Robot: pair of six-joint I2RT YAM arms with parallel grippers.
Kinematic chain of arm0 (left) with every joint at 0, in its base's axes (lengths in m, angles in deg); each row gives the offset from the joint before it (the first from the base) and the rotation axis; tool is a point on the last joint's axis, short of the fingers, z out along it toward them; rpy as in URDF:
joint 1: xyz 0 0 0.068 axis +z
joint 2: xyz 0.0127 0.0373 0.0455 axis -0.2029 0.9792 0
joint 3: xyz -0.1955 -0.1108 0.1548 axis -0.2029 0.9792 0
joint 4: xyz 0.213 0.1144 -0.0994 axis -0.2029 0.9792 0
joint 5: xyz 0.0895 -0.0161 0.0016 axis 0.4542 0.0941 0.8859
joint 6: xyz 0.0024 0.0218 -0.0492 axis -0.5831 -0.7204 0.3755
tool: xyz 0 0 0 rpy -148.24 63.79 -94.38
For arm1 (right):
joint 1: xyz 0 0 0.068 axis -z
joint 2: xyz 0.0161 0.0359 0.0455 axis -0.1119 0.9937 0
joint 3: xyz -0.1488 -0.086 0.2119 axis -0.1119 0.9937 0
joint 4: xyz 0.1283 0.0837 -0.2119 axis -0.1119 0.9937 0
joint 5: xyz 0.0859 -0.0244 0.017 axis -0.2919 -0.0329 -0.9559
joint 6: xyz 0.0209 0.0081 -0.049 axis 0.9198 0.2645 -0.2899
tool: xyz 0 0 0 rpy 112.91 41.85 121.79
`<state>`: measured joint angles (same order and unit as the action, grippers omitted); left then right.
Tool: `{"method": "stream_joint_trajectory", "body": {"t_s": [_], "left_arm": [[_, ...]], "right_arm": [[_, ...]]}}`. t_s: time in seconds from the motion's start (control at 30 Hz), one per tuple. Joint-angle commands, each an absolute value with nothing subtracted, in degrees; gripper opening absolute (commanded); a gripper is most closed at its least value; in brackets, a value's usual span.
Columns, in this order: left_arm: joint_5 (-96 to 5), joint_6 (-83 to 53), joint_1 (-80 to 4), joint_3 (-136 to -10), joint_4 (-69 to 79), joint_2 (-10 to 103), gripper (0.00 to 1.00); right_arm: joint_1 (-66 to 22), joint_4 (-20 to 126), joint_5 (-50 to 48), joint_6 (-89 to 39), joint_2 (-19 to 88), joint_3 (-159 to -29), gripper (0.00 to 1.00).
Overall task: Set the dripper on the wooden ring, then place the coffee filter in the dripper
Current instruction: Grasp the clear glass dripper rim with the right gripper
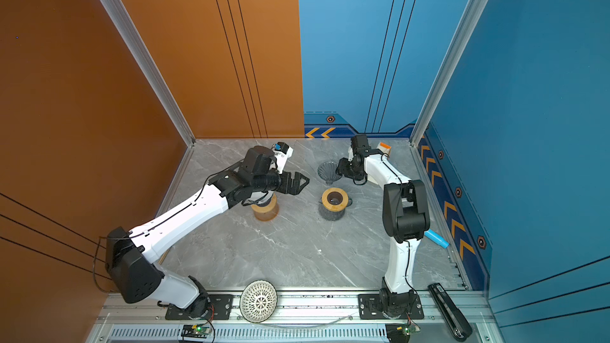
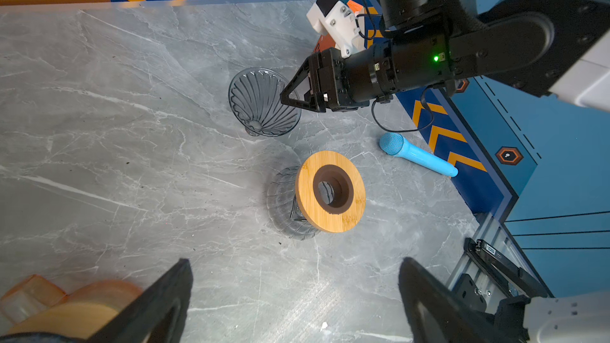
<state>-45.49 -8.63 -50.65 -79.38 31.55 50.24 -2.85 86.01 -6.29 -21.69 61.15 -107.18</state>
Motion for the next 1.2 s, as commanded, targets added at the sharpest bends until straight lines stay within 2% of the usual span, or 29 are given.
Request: {"method": "stream_joint_trajectory", "body": {"t_s": [0.0,0.27,0.6,1.07,1.17], "left_arm": [[-44.57,-7.80,-50.03,-78.03,31.58,48.57,0.98],[-45.83,-7.49,-50.07,-78.17,31.61,49.74,0.98],[-46.22,-7.02,-50.20,-78.34,31.66,50.04,0.98],[-45.41,-6.77,-50.33,-79.44,33.18,51.04,0.98],[-45.12,-6.92,-50.32,-79.57,33.79,50.77,0.98]], "right_arm": [[-3.55,87.01,-7.49,-21.81,62.62,-109.29,0.58],[-4.21,86.61,-6.65,-20.90,65.08,-111.16,0.53],[-4.42,85.51,-7.31,-20.32,69.01,-112.25,0.41],[-4.30,84.32,-8.20,-20.80,68.27,-111.40,0.21],[-3.99,84.17,-8.40,-20.58,68.08,-111.44,0.13]]}}
